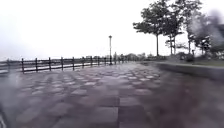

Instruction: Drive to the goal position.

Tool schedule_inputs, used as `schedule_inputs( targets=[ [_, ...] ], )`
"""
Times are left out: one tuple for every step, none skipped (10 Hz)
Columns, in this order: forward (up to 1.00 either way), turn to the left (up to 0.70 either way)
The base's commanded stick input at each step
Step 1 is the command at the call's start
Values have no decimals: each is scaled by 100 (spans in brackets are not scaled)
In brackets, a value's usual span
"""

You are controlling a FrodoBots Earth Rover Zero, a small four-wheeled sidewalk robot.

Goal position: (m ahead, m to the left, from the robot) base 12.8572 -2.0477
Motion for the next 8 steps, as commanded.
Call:
schedule_inputs(
  targets=[
    [100,1],
    [100,1],
    [100,1],
    [100,1],
    [100,1],
    [100,1],
    [100,1],
    [100,1]
  ],
)
